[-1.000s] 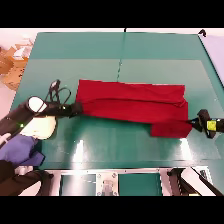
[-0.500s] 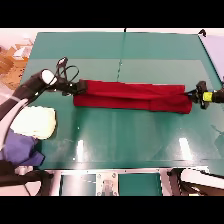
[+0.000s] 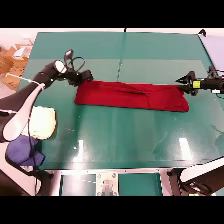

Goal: Fold the shirts.

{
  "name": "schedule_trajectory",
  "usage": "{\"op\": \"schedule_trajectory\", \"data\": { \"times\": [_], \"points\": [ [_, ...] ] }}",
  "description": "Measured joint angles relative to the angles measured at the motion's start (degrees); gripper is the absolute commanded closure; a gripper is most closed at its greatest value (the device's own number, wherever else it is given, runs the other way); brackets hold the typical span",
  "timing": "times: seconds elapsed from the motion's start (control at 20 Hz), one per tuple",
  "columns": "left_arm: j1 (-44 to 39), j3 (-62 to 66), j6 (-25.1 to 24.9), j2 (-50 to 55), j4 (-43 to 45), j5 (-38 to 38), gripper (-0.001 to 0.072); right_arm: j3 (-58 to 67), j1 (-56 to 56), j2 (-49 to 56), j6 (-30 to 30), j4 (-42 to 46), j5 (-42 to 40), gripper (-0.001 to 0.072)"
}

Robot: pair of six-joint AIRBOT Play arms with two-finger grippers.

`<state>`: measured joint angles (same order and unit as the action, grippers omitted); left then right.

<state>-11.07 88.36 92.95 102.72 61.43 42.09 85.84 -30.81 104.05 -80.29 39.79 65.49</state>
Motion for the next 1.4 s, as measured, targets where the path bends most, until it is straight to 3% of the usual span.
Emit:
{"op": "schedule_trajectory", "data": {
  "times": [0.1, 0.55, 0.9, 1.3, 1.35, 1.4],
  "points": [
    [2.3, 3.3, 0.0, 0.6, 0.1, 2.3, 0.0046, 4.0, -2.3, 0.9, 3.1, 1.1, 3.1, 0.0090],
    [9.6, 10.6, 0.1, 1.2, -1.7, 14.2, 0.0046, 8.6, -11.5, 7.7, 11.5, 8.1, 15.8, 0.0090],
    [9.9, 11.0, 0.1, 1.3, -5.1, 17.3, 0.0046, 9.0, -10.5, 15.5, 18.8, -1.0, 23.1, 0.0090],
    [9.8, 11.1, 0.1, 1.3, -7.3, 18.5, 0.0047, 10.2, -8.4, 17.8, 22.0, -2.5, 25.5, 0.0099],
    [9.6, 11.1, 0.0, 1.3, -7.3, 18.5, 0.0047, 10.3, -7.9, 17.9, 22.1, -2.4, 25.6, 0.0226],
    [9.2, 11.1, 0.0, 1.3, -7.4, 18.5, 0.0047, 10.3, -7.2, 17.9, 22.2, -1.7, 25.1, 0.0531]
  ]
}}
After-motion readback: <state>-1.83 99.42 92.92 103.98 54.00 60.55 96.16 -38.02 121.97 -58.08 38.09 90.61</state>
